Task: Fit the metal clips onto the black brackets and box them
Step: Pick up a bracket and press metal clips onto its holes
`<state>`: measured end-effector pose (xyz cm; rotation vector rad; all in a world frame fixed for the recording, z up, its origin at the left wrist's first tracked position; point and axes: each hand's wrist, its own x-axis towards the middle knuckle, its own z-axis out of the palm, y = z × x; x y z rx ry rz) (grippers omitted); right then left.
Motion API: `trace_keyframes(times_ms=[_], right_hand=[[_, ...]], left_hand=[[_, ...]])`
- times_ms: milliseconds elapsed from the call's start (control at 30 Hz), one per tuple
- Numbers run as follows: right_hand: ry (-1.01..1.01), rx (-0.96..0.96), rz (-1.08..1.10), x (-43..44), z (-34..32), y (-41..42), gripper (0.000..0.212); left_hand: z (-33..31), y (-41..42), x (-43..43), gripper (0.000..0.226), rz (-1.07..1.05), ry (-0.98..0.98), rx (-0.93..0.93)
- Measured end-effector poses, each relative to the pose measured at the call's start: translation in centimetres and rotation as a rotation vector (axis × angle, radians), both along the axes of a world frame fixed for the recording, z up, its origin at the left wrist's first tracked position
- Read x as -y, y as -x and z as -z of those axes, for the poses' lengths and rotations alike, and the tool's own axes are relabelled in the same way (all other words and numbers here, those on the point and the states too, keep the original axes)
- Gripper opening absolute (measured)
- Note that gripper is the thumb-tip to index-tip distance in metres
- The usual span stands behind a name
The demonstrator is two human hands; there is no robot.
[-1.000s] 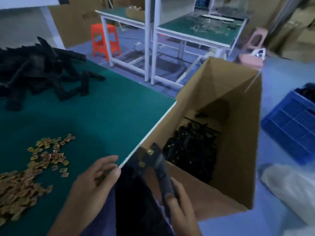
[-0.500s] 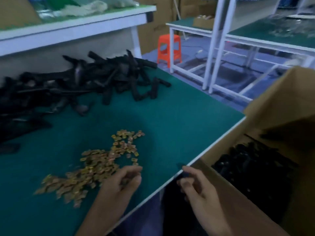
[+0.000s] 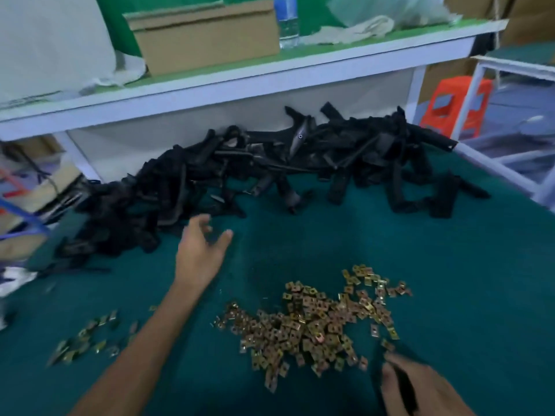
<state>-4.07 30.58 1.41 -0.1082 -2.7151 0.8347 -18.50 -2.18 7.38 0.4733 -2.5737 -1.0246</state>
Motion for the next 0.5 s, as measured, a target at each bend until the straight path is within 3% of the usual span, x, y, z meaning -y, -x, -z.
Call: trace_keyframes(times_ms=[67,133,200,233,267,333,400,467,500], right_hand=[[0.255,0.136,-0.002,0.4,-0.1,2.3,0.054],[0.433,0.287,0.026,0.8,0.2,3.4,0.045],[0.429,0.199,0.04,0.7,-0.9,3.9,0.041],[0.414,0.167,0.034,0.3,-1.0,4.5,0.037],[0.504,0.253,0.109,0.1,-0.7,4.4,0.035],[0.294,0.384,0.002,0.0,-0.9,4.0,0.037],[0.261,0.362,-0.11,-0.4,-0.9,2.3,0.025],[0.051,0.188,-0.207,-0.1,-0.7,0.8,0.021],[0.018,0.02,-0.133,-0.4,-0.1,0.0,0.018]], left_hand=[[-1.1,3.0,0.9,0.084,-0.071,0.014,-0.04],[-2.0,6.0,1.1,0.097,-0.083,-0.12,0.043],[-2.6,8.7,1.1,0.085,-0.154,-0.49,0.158],[-2.7,9.8,1.3,0.066,-0.187,-0.67,0.203],[-2.7,10.5,1.5,0.047,-0.202,-0.787,0.226],[-2.5,10.6,1.8,0.032,-0.227,-0.854,0.224],[-2.7,9.1,1.6,0.028,-0.247,-0.873,0.15],[-3.1,6.2,0.5,0.026,-0.215,-0.872,0.057],[-3.4,4.2,-0.5,0.025,-0.168,-0.864,0.031]])
